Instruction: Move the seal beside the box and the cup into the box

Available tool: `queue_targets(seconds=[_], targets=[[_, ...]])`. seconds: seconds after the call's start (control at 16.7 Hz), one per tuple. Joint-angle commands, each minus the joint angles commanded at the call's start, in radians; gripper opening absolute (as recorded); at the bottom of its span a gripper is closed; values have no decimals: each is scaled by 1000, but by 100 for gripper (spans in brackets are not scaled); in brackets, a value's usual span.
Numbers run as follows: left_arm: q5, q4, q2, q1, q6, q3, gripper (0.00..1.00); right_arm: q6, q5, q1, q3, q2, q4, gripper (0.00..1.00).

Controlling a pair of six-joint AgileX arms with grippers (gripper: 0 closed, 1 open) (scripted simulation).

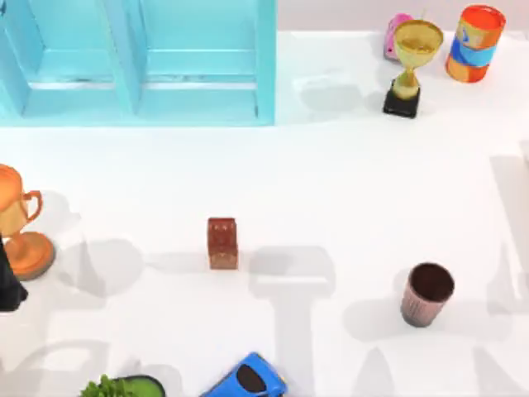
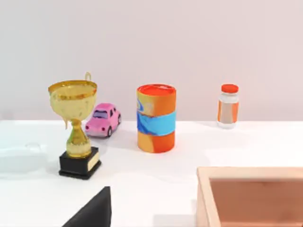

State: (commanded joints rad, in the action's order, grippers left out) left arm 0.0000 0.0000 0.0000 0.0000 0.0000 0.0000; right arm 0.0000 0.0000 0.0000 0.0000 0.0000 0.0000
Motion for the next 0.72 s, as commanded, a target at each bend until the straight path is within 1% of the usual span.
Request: queue_targets(seconds=[0.18,0.36,0.54,0.72], targets=[[0,0,0,0,0,0,100,-1,1,3,5,8,-6,100],[0,0,0,0,0,0,100,-2,12,32,57,91,-67,100],[0,0,0,0,0,0,100,9,32,87,169,249,-177,100],[0,0,0,0,0,0,100,45,51,165,345,462,-318,100]])
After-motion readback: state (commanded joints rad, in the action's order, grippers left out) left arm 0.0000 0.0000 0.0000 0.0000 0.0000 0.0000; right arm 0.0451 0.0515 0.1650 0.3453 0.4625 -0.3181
